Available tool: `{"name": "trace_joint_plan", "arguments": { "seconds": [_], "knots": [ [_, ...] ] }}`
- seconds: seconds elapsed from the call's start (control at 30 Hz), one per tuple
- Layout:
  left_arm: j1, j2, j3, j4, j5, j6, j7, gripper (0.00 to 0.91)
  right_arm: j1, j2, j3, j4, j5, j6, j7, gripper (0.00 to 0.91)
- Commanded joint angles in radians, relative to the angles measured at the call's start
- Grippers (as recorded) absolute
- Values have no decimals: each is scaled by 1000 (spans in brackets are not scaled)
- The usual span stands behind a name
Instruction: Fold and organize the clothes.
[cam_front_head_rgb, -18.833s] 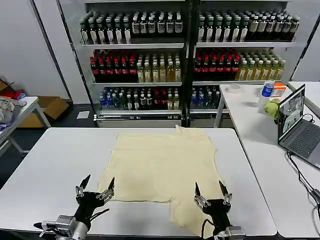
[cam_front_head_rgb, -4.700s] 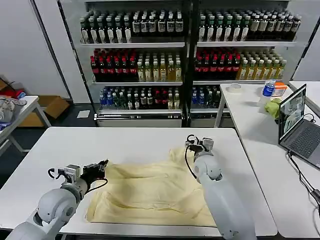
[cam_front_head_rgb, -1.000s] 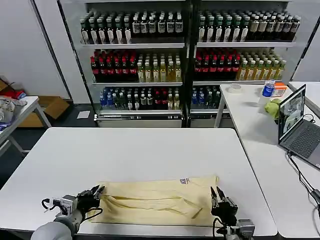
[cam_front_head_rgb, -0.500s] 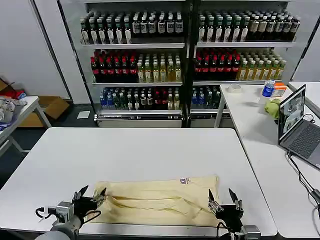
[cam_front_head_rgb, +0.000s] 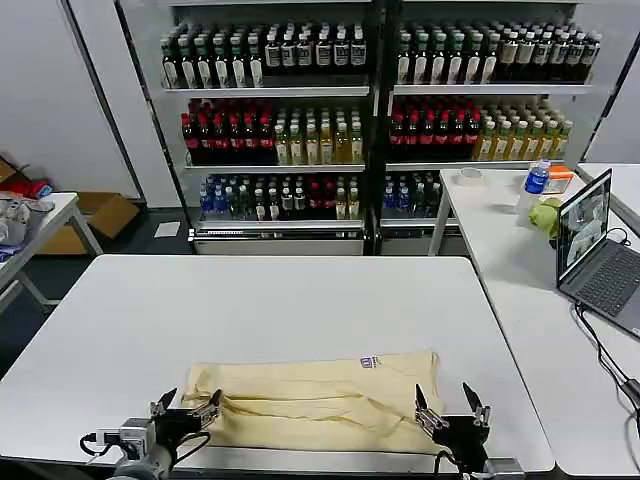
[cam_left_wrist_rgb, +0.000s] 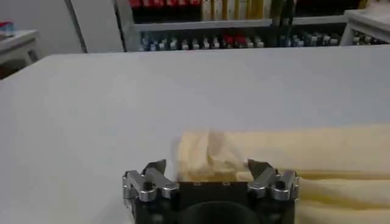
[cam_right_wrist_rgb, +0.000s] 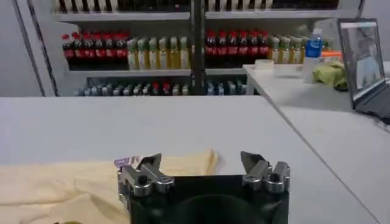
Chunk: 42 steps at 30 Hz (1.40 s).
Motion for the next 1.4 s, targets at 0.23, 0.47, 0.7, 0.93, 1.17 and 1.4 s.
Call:
{"name": "trace_joint_plan", "arguments": {
  "seconds": [0.23, 0.47, 0.7, 0.93, 1.17, 1.4],
  "knots": [
    [-10, -29, 10, 42, -28, -18, 8, 131, -7, 1, 2, 10, 2, -1, 3, 907],
    [-7, -34, 8, 47, -56, -18, 6, 10, -14, -1, 4, 20, 4, 0, 3, 907],
    [-1, -39, -14, 32, -125, -18, 6, 10, -23, -4, 11, 35, 7, 0, 5, 907],
    [-1, -17, -93, 19, -161, -18, 6, 10, -23, -7, 14, 37, 9, 2, 5, 907],
    [-5, 57, -277, 28, -155, -13, 22, 10, -17, -17, 18, 35, 17, 2, 6, 907],
    [-6, 159, -464, 107, -124, -34, 73, 10, 5, -39, 24, 29, 34, -2, 8, 907]
  ]
}}
